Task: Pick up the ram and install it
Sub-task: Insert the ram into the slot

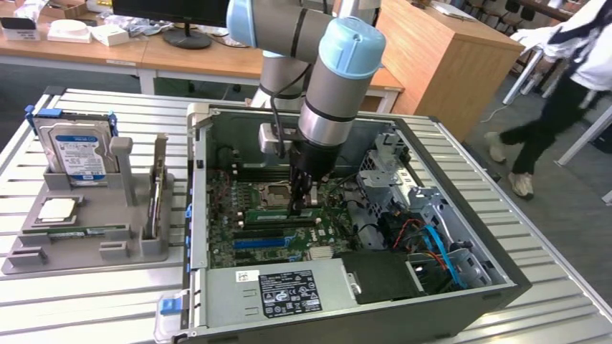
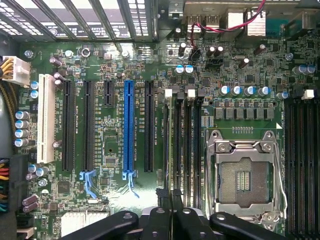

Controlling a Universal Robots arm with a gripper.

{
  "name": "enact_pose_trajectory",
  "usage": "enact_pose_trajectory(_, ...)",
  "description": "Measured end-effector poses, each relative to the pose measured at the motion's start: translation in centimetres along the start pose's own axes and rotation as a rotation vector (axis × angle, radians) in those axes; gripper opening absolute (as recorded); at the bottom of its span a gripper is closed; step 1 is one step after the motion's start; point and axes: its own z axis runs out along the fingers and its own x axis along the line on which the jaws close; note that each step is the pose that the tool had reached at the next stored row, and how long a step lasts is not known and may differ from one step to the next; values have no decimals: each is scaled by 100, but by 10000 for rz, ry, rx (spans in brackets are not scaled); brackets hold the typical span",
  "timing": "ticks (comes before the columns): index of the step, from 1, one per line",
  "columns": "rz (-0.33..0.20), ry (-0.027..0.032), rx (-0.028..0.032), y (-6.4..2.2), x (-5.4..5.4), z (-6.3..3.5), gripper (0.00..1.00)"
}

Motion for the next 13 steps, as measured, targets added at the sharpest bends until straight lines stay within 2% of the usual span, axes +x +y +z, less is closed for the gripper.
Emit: enact_pose_trajectory(13,0,0,0,0,5,12,12)
